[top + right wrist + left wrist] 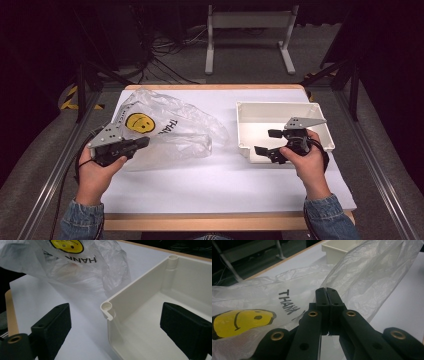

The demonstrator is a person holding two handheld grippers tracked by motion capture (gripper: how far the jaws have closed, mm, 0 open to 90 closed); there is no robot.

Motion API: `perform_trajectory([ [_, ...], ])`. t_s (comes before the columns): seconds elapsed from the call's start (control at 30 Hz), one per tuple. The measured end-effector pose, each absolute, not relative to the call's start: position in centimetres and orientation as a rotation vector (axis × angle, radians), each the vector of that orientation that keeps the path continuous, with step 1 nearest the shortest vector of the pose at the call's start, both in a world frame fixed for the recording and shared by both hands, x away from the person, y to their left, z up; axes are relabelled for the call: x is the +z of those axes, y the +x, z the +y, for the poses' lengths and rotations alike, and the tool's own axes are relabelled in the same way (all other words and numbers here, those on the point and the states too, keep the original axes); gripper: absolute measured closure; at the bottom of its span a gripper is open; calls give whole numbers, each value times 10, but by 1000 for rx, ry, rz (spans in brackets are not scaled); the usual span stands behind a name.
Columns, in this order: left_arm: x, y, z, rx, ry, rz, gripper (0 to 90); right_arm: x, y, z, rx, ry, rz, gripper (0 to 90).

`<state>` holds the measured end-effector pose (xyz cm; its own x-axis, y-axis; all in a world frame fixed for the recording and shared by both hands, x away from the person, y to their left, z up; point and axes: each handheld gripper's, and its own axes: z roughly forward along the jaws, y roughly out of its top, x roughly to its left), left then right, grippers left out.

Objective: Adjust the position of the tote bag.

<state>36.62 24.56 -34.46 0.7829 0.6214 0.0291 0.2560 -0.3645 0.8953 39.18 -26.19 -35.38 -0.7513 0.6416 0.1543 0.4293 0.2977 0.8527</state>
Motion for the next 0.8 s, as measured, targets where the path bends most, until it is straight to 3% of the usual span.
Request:
perform_trajectory([
  [0.63, -361, 380, 284, 469, 1761, 868, 883, -353, 385, -219, 1585, 895, 2315, 42],
  [0.8, -363, 381, 292, 492, 1738, 924, 883, -356, 387, -211, 1573, 908, 2314, 101],
])
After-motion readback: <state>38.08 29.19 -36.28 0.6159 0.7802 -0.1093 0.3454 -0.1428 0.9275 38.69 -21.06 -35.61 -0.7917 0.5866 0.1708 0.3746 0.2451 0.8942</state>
